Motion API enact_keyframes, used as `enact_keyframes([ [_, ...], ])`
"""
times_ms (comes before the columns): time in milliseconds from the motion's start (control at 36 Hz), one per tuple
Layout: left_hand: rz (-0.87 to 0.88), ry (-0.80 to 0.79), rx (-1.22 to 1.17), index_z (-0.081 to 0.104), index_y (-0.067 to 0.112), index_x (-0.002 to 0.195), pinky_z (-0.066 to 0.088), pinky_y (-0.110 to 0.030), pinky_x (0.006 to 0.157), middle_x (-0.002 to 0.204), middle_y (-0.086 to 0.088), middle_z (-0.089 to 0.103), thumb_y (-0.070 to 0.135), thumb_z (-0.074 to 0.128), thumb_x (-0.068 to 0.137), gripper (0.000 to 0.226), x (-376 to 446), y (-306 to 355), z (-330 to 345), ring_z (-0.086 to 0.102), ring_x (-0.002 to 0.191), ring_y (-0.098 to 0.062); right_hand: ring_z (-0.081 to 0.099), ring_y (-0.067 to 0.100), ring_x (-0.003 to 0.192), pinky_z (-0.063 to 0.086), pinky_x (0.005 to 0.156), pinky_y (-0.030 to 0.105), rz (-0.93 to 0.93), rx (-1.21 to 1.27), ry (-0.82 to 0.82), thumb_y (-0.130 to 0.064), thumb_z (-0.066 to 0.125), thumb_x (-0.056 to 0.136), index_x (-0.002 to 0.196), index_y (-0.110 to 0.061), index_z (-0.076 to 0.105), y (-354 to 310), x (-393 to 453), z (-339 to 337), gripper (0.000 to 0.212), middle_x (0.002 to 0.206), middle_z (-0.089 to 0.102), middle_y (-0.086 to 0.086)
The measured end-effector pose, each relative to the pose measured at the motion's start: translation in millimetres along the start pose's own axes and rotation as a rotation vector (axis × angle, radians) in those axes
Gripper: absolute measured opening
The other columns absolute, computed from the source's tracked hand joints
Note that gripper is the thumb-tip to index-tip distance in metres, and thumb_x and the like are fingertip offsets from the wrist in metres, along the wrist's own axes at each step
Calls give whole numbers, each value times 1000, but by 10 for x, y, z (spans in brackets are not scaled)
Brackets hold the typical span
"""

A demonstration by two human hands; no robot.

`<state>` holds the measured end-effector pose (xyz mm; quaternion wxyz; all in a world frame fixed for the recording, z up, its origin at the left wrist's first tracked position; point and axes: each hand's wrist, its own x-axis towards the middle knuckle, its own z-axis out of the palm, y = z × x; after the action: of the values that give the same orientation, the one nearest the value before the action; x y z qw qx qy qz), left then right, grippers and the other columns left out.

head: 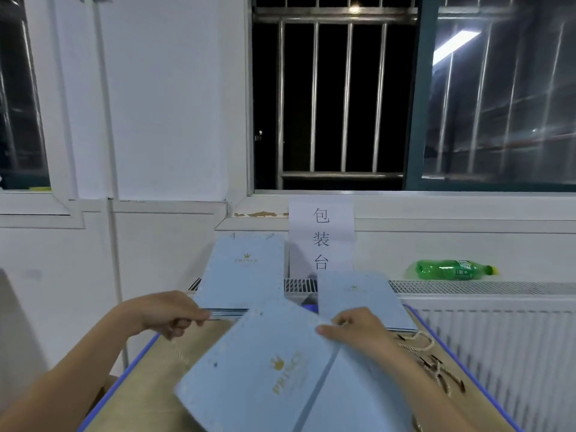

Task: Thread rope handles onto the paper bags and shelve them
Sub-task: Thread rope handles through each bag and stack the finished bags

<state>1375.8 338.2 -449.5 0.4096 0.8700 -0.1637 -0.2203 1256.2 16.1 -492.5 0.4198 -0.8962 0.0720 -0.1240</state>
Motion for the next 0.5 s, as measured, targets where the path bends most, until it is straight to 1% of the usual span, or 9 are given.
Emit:
enact_keyframes([
  [56,-89,83,-145,54,9,71,34,-21,48,52,1,39,21,66,88,23,140,-145,18,39,45,-12,51,6,66,35,59,22,66,22,-55,-37,78,74,68,-18,62,215,3,143,25,69,57,-5],
  [111,-104,131,-358,55,9,75,43,-24,53,59,-1,51,16,65,87,17,225,-213,97,48,52,-13,55,5,68,39,64,22,87,47,-78,-33,78,74,65,-19,60,400,2,285,25,68,60,-9],
  [167,-78,176,-545,60,8,81,49,-30,66,71,-6,62,13,65,87,9,293,-219,218,57,63,-16,54,2,65,42,67,23,95,28,-77,-30,75,77,67,-23,59,511,3,385,20,65,60,-10],
  [250,28,182,-664,61,7,83,48,-36,86,78,-11,59,8,67,85,6,339,-174,414,57,71,-19,58,6,68,47,72,27,119,11,-35,-24,68,80,73,-33,57,572,7,427,16,61,60,-14],
  [333,85,228,-505,54,15,58,41,-17,58,61,-1,47,1,66,83,32,411,-118,606,47,51,-7,63,18,84,51,83,35,121,-24,-3,-14,58,85,80,-36,50,571,-38,393,23,78,62,-12],
  [389,65,251,-218,42,20,62,32,-11,49,64,5,43,5,58,90,36,420,-44,756,42,55,-3,58,18,90,48,86,33,95,-103,-3,-15,50,91,89,-30,48,543,-104,378,16,89,60,-9],
  [417,48,247,-59,41,21,66,32,-12,52,69,6,42,19,58,92,31,423,-31,823,42,60,-4,57,20,96,45,86,32,76,-188,-14,-18,46,94,98,-26,48,522,-132,374,9,98,60,-4],
  [472,56,234,188,48,23,77,39,-19,66,82,8,50,47,50,83,24,423,-60,931,54,76,-11,55,25,112,41,87,31,60,-448,-57,-27,39,97,119,-19,43,413,-221,345,24,119,57,6],
  [500,64,224,297,55,24,88,41,-23,78,95,11,54,55,45,80,33,418,-86,986,58,93,-14,53,26,117,40,86,32,57,-561,-77,-30,37,97,124,-18,40,340,-269,325,29,124,55,7],
])
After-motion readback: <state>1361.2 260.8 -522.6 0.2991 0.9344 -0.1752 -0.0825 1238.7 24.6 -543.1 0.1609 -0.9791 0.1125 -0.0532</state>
